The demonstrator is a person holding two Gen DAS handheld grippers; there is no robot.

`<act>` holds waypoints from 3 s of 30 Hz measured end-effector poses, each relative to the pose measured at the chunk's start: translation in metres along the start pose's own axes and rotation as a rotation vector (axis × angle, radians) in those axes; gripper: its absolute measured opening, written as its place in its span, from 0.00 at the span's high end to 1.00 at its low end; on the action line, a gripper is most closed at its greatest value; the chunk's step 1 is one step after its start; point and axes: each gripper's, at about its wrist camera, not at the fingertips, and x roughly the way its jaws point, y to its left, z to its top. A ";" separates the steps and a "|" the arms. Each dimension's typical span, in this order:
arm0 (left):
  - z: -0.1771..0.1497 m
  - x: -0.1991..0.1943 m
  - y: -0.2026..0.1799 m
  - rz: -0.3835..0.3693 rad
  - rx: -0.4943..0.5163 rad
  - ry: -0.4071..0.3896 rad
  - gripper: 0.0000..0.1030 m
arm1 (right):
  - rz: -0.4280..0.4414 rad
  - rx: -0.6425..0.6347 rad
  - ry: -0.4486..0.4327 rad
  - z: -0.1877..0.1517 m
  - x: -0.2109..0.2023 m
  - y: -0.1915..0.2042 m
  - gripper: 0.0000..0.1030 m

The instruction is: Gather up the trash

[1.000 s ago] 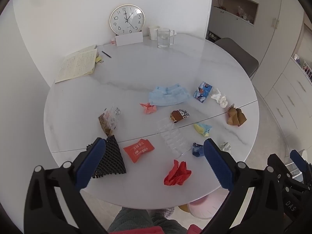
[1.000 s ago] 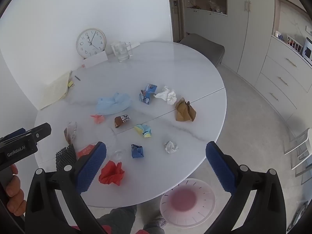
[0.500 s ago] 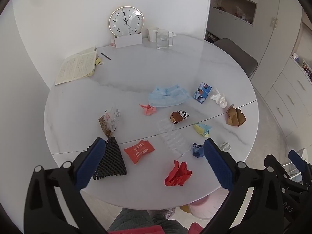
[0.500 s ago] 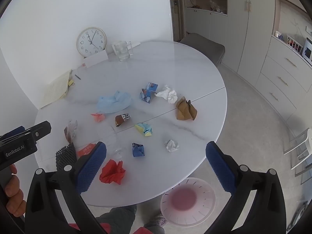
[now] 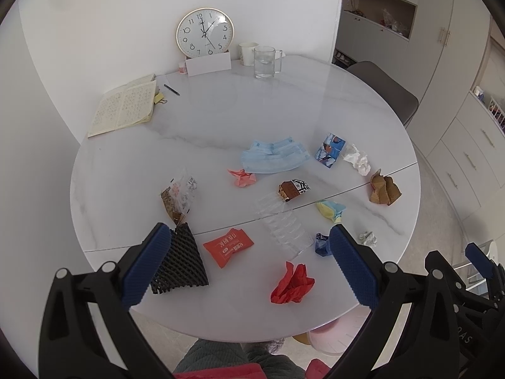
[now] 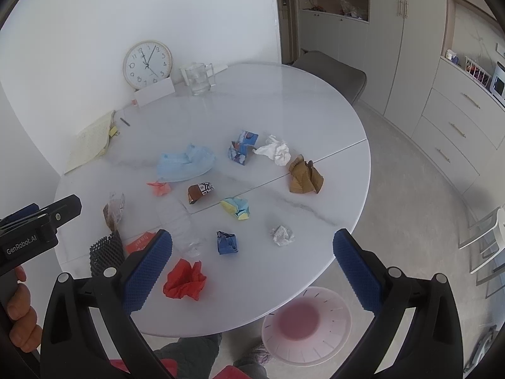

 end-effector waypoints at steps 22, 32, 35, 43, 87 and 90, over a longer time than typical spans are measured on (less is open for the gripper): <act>0.000 0.009 0.002 -0.004 -0.004 0.008 0.06 | -0.007 -0.004 0.009 0.000 0.007 0.005 0.02; 0.001 0.013 0.003 -0.002 -0.008 0.016 0.06 | -0.007 -0.002 0.016 -0.001 0.012 0.005 0.02; 0.001 0.013 0.004 -0.002 -0.008 0.018 0.06 | -0.007 -0.003 0.018 -0.001 0.011 0.005 0.02; 0.000 0.013 0.004 -0.002 -0.010 0.018 0.06 | -0.008 -0.006 0.022 -0.005 0.011 0.005 0.02; -0.080 0.128 0.161 -0.159 0.244 0.156 0.06 | -0.006 0.084 0.209 -0.090 0.116 0.093 0.02; -0.083 0.154 0.170 -0.190 0.271 0.199 0.06 | -0.051 0.146 0.236 -0.101 0.130 0.098 0.02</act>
